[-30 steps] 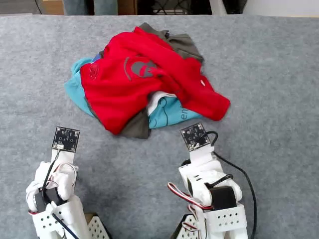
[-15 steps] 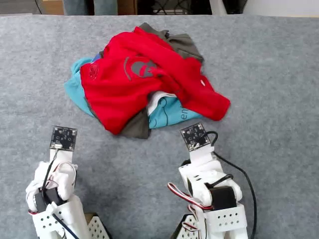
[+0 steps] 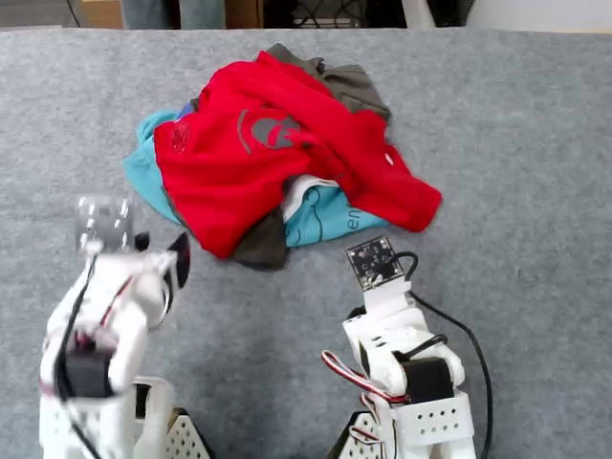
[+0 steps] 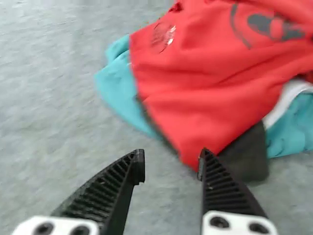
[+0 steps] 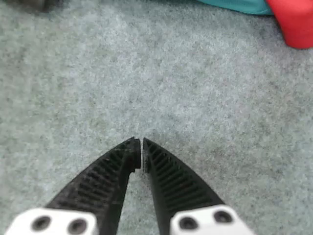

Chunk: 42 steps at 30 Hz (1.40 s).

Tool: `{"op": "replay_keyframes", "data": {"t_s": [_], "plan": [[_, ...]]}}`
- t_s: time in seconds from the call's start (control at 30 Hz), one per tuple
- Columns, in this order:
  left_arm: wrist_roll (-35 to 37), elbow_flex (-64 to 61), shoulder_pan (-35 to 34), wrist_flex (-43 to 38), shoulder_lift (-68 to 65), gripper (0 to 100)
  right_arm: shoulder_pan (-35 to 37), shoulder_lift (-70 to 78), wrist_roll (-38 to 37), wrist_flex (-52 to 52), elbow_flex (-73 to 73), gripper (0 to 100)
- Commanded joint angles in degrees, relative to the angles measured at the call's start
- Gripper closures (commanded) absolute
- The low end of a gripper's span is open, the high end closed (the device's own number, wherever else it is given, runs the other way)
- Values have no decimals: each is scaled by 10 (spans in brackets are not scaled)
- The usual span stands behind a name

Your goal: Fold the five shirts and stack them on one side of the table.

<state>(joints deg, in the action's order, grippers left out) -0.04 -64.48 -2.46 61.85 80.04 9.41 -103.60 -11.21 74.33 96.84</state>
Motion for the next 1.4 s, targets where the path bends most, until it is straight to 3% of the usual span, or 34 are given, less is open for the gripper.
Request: {"op": "replay_keyframes", "data": {"t_s": [0.0,0.27,0.43,0.53,0.6,0.83,1.1,1.37], "plan": [[29,106,29,-50,-202,797,5,-44,4,2,-4,983],[69,269,34,-172,-572,796,5,-44,4,2,-4,983],[77,368,34,-180,-729,807,5,-44,4,2,-4,983],[76,407,34,-180,-779,911,5,-44,4,2,-4,983],[73,422,37,-181,-792,979,5,-44,4,2,-4,983],[73,428,40,-167,-795,971,5,-44,4,2,-4,983],[41,514,36,27,-685,971,5,-44,4,2,-4,983],[40,516,36,106,-506,971,5,-44,4,2,-4,983]]}}
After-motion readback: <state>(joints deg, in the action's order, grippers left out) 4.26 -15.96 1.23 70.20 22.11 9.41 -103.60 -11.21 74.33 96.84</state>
